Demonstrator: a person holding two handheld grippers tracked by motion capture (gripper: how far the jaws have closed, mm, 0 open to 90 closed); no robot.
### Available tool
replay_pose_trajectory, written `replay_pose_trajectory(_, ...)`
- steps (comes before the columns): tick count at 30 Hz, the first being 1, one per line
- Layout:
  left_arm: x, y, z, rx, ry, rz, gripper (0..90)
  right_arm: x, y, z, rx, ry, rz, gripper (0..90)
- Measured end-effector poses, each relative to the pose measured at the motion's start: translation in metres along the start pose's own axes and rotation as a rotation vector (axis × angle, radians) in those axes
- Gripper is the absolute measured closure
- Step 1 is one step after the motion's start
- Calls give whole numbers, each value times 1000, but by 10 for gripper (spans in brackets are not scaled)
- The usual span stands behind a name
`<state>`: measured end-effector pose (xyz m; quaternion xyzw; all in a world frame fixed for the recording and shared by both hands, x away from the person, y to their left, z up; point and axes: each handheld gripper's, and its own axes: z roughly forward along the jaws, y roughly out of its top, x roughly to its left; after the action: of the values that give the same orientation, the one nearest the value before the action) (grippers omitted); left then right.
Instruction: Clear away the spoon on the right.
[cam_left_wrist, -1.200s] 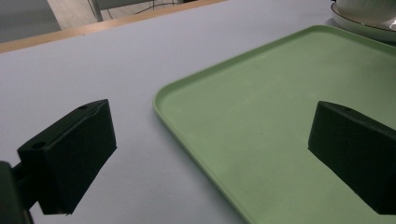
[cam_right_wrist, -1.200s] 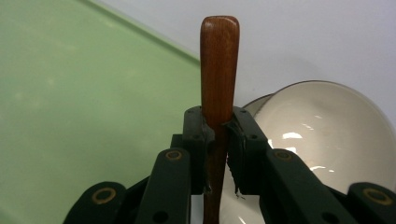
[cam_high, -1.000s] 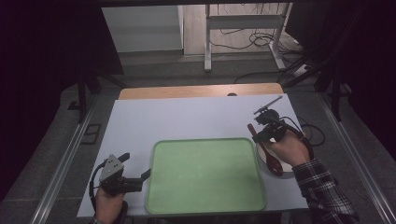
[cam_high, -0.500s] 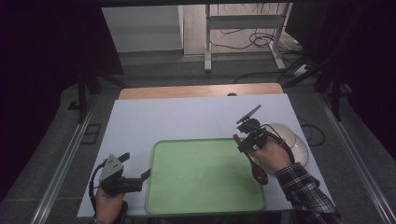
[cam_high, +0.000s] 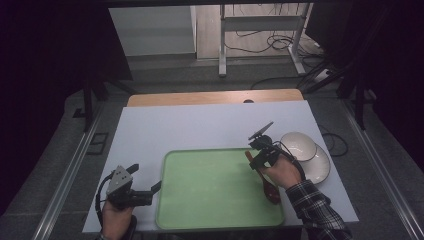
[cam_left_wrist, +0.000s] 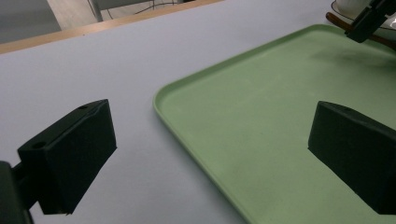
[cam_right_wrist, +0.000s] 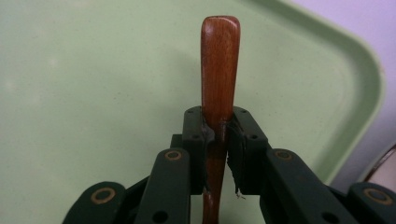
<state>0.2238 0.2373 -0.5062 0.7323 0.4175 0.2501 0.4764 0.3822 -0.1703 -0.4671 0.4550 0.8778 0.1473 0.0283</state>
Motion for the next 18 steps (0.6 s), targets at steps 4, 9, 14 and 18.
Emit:
replay_pose_trajectory(4,0,0,0,0,1,2,9,-3,-5,3,-10,8,0,682)
replay_pose_trajectory(9,0,0,0,-2,2,2,9,-5,-9,-2,-47,-6,-31,636)
replay_pose_trajectory(14,0,0,0,-2,4,4,9,-2,-15,1,-107,5,-106,768)
replay_pose_trajectory(18,0,0,0,-3,5,5,9,3,-18,7,-158,2,-155,897)
